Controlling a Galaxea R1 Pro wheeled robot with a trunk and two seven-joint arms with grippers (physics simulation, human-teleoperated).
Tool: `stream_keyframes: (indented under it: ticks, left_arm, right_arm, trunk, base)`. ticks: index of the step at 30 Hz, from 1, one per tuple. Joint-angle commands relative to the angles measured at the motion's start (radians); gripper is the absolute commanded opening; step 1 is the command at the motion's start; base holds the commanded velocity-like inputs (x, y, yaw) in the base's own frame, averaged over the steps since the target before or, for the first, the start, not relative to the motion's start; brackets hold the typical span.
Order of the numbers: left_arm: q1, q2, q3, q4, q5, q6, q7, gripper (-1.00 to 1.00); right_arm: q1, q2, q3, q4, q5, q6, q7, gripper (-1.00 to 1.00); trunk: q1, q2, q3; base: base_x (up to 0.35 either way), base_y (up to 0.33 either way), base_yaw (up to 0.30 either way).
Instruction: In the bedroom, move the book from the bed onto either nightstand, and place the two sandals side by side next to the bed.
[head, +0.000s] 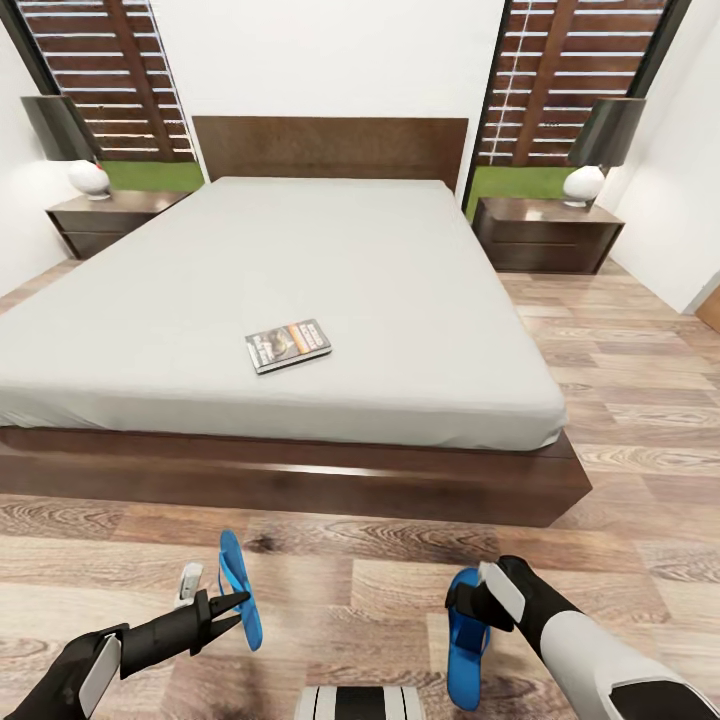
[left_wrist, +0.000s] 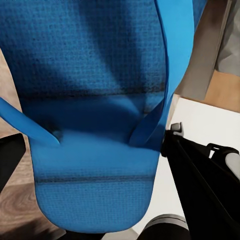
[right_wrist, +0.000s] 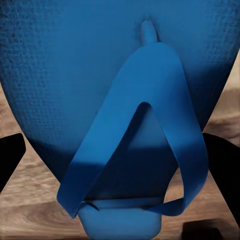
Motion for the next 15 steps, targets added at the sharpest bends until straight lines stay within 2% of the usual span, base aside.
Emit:
stream_keyframes:
  ticks: [1, 15]
  left_arm:
    - [0.0, 0.0, 0.001, 0.0, 0.002, 0.005, -0.003, -1.0]
    - [0.0, 0.002, 0.001, 0.0, 0.006, 0.004, -0.004, -1.0]
  right_arm:
    - [0.0, 0.0, 0.008, -0.003, -0.01, 0.01, -0.008, -1.0]
    - [0.0, 0.0, 0.009, -0.005, -0.009, 0.012, -0.008, -1.0]
  trunk:
    - [0.0, 0.0, -0.001]
    - [0.0, 0.0, -0.001]
  base:
    - [0.0, 0.0, 0.0]
    - [0.012, 0.0, 0.0]
